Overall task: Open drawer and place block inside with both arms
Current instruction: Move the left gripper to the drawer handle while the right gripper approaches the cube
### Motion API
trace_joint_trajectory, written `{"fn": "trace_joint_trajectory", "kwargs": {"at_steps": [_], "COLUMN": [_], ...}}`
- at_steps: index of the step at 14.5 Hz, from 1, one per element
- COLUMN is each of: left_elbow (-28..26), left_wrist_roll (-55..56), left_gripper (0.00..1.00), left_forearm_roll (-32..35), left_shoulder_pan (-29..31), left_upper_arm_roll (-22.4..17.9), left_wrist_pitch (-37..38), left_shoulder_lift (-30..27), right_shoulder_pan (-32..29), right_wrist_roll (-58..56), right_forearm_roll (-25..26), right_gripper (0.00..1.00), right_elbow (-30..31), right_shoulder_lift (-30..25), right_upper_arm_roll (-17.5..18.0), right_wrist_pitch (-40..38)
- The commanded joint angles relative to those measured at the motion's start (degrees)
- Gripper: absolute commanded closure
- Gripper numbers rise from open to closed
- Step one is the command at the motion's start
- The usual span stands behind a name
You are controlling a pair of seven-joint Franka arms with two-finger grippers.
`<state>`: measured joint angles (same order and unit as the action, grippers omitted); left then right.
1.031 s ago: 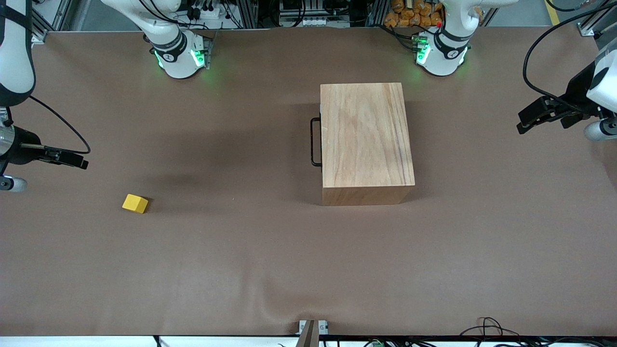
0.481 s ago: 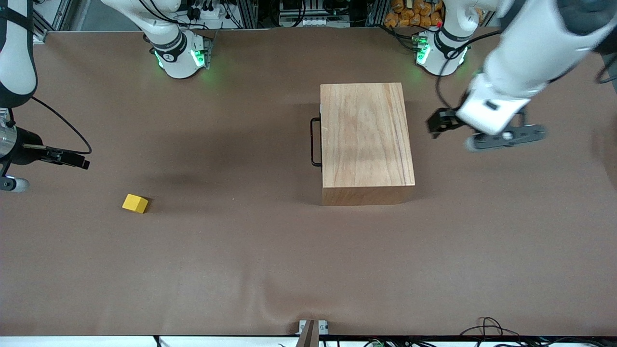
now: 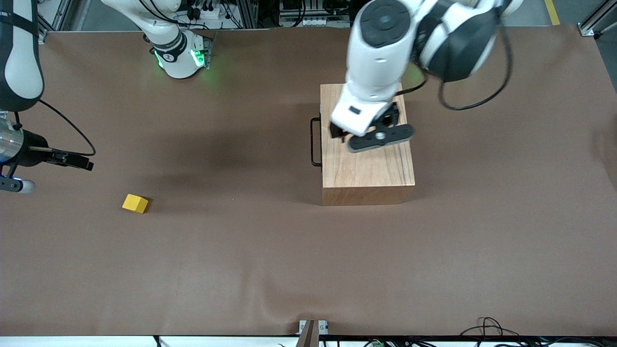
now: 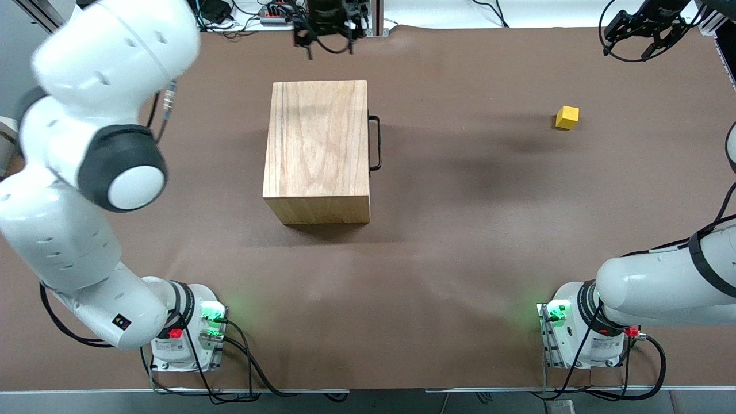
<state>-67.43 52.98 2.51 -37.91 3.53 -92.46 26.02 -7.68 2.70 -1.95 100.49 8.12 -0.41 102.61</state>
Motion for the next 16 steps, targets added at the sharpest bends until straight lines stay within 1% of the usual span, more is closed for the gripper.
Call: {"fn": "trace_joint_trajectory", "kwargs": {"at_steps": [1,3,4,6,8,10,12,14,16], "left_elbow": [7.75,7.93,8.37,9.60,9.86,9.95,9.87,9.69,9.69], "left_wrist_roll": [0.28,-1.03,-1.04,-0.95,-0.52,3.24,5.63,6.60,6.61], "left_gripper": [0.00,0.00,0.00,0.00,0.00,0.00,0.00,0.00,0.00], "left_forearm_roll": [1.00,1.00,1.09,1.00,1.00,0.91,1.00,1.00,0.91], "left_shoulder_pan": [-1.11,-1.98,-3.73,-6.02,-8.13,-10.77,-13.84,-17.88,-21.57], "left_upper_arm_roll": [-1.25,-1.33,-1.77,-3.18,-3.18,-3.70,-4.75,-7.99,-11.86], "left_wrist_pitch": [-2.09,-5.87,-7.19,-8.08,-11.23,-13.00,-14.23,-13.45,-9.86], "left_shoulder_lift": [5.61,7.01,8.07,10.18,12.37,14.05,16.15,18.00,20.80], "right_shoulder_pan": [-0.23,-0.23,-0.15,-0.06,-0.06,-0.32,-0.06,-0.41,1.25], "right_wrist_roll": [0.11,0.11,0.11,0.11,0.11,0.11,0.29,0.82,0.82], "right_forearm_roll": [0.19,0.19,0.19,0.19,0.19,0.19,-0.33,-0.51,1.15], "right_gripper": [0.00,0.00,0.00,0.00,0.00,0.00,0.00,0.00,0.00], "right_elbow": [4.71,5.24,5.51,6.12,8.22,11.64,11.40,9.30,3.87], "right_shoulder_lift": [-2.67,-2.67,-2.67,-2.67,-2.41,-1.71,2.58,5.93,11.02], "right_upper_arm_roll": [0.32,0.32,0.32,0.32,0.32,0.32,0.32,0.32,0.23], "right_wrist_pitch": [3.30,3.39,3.56,5.32,8.73,15.75,21.12,21.85,21.15]}}
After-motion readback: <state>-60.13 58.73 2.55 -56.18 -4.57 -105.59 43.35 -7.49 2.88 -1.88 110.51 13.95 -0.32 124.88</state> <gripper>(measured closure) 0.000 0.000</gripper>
